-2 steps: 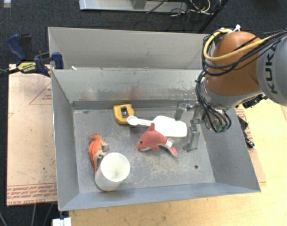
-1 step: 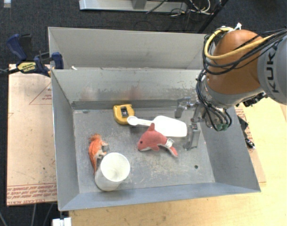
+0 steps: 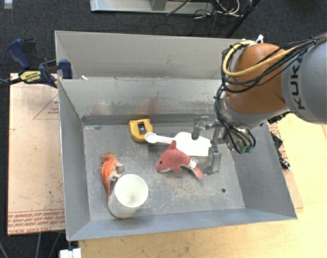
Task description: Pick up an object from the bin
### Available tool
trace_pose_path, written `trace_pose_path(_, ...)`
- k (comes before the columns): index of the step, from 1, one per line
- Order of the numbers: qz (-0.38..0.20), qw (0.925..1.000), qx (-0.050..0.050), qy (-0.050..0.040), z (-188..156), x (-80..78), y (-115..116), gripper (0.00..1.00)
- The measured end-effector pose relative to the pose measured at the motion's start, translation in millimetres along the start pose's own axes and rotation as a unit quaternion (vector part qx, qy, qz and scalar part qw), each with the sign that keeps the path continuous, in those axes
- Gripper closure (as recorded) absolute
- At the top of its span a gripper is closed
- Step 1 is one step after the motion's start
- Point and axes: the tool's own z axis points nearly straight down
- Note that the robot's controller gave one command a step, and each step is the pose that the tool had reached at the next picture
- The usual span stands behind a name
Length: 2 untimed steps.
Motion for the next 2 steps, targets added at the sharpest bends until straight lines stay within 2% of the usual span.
trace_pose_path(1, 0.033, 0.9995, -0.001, 0.0022, 39.0, 2.2, 22.3, 0.00)
trace_pose_path(2, 0.032, 0.9995, -0.001, 0.0016, 50.0, -2.1, 38.8, 0.00)
